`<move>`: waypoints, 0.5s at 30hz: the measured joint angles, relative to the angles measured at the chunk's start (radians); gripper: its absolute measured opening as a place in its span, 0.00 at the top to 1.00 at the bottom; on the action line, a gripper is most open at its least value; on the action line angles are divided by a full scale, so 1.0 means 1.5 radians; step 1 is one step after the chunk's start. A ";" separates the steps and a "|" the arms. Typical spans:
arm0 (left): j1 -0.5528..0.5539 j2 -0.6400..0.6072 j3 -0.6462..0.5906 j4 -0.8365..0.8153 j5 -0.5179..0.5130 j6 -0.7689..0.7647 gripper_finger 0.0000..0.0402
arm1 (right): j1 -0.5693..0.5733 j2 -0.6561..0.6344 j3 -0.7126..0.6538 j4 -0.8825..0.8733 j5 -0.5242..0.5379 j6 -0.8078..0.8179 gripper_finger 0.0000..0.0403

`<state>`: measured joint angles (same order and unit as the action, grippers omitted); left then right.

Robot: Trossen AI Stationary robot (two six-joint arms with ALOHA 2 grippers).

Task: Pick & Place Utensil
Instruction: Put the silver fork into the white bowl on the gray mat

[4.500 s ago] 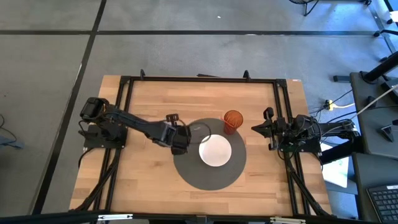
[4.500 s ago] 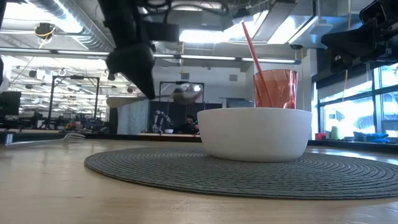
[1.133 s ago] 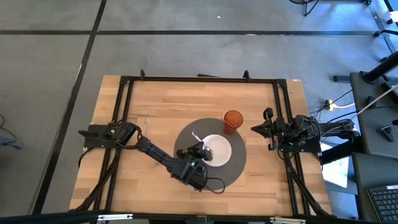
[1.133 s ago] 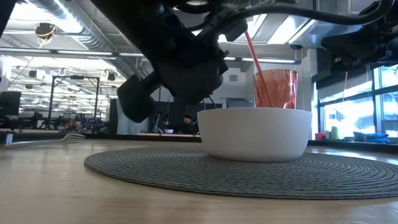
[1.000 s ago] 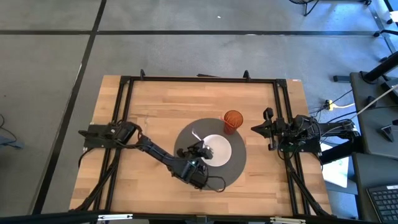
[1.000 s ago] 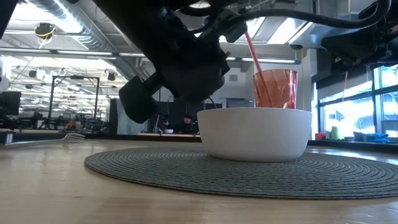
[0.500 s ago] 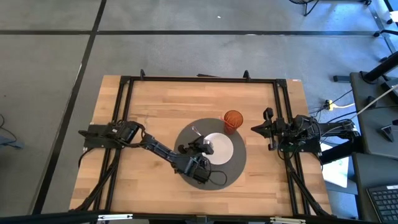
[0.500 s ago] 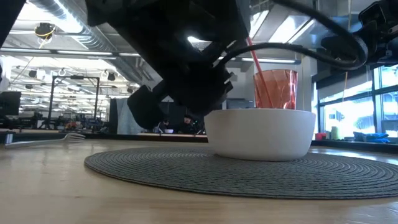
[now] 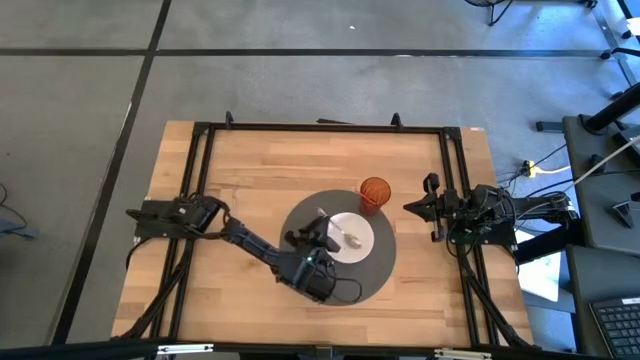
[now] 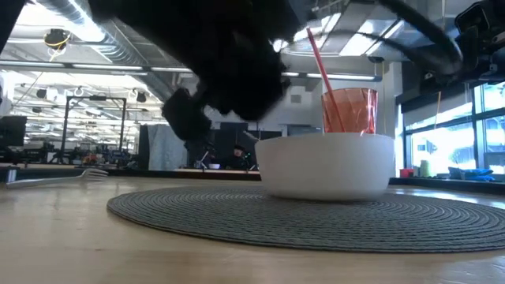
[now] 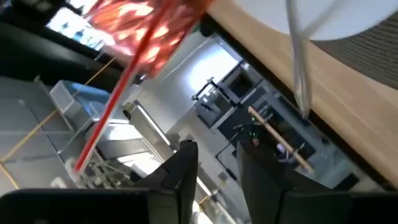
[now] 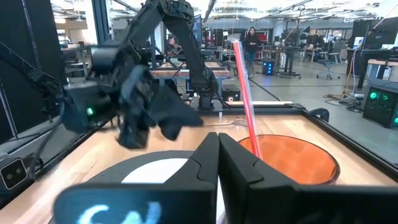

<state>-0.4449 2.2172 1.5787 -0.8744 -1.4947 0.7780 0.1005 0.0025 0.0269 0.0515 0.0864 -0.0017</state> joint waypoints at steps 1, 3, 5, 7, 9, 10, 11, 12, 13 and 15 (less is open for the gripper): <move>-0.007 -0.011 0.000 -0.019 0.000 -0.027 0.74 | 0.000 0.000 0.000 0.000 0.000 0.000 0.99; -0.020 -0.036 0.001 -0.073 -0.003 -0.098 0.74 | 0.000 0.000 0.000 -0.001 0.000 -0.001 0.99; -0.030 -0.066 0.002 -0.141 0.003 -0.206 0.75 | 0.000 0.000 0.000 -0.003 0.000 -0.001 0.99; -0.035 -0.105 0.002 -0.215 0.041 -0.341 0.76 | 0.000 0.000 0.000 -0.004 0.000 -0.001 0.99; -0.039 -0.151 0.002 -0.300 0.120 -0.503 0.77 | 0.000 0.000 0.000 -0.004 0.000 0.000 0.99; -0.038 -0.176 -0.001 -0.340 0.164 -0.591 0.78 | 0.000 0.000 0.000 -0.004 0.000 0.001 0.99; -0.037 -0.205 -0.010 -0.372 0.203 -0.677 0.78 | 0.000 0.000 0.000 -0.004 0.000 0.001 0.99; -0.032 -0.236 -0.026 -0.395 0.232 -0.758 0.79 | 0.000 0.000 0.000 -0.003 0.000 0.001 0.99; -0.028 -0.273 -0.052 -0.403 0.249 -0.827 0.80 | 0.000 0.000 0.000 -0.003 0.000 0.001 0.99; -0.024 -0.353 -0.122 -0.380 0.268 -0.919 0.83 | 0.000 0.000 0.000 -0.003 0.000 0.001 0.99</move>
<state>-0.4809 1.6882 1.3955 -1.4447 -1.0925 -0.5998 0.1005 0.0024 0.0269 0.0463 0.0860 -0.0002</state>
